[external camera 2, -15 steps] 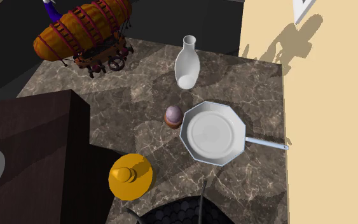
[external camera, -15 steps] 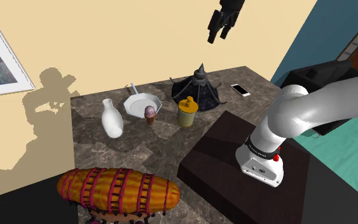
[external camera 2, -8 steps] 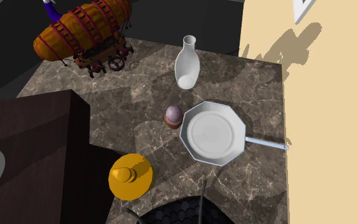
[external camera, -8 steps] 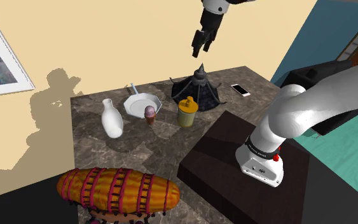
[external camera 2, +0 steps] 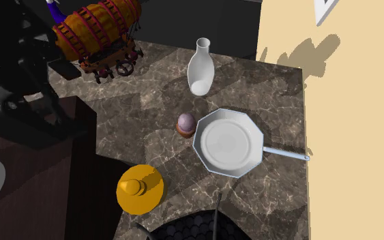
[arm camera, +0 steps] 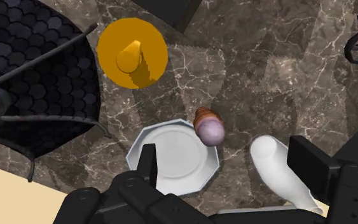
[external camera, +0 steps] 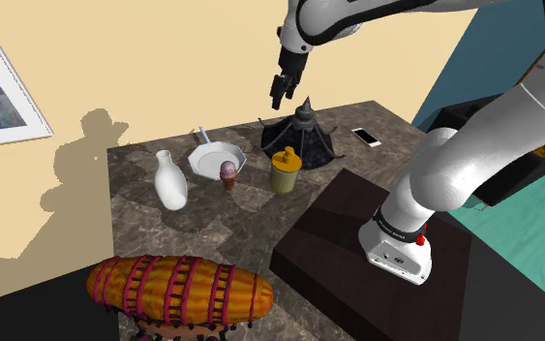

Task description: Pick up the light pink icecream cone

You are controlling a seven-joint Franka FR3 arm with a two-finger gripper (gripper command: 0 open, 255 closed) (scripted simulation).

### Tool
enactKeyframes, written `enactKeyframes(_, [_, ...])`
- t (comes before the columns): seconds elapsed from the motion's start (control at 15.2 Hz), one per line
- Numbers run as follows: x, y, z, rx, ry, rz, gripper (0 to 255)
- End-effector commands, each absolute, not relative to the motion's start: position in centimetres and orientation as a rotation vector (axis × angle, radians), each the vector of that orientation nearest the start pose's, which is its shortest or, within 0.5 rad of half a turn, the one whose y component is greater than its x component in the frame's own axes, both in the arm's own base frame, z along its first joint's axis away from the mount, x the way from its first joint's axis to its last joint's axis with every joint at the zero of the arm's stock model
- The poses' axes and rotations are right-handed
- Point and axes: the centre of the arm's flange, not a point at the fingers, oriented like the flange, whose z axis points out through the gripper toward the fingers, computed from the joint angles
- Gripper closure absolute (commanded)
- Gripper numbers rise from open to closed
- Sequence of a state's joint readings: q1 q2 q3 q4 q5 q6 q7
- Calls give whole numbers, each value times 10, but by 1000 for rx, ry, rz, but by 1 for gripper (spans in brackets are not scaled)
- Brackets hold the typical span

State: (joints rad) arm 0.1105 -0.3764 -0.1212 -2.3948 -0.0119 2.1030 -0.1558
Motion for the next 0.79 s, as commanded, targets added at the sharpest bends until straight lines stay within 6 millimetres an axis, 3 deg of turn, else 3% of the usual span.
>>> enactKeyframes(0.0, [456, -5, 442, -3095, -293, -121, 0])
enactKeyframes(0.73, [536, 22, 320, -3045, -544, -53, 0])
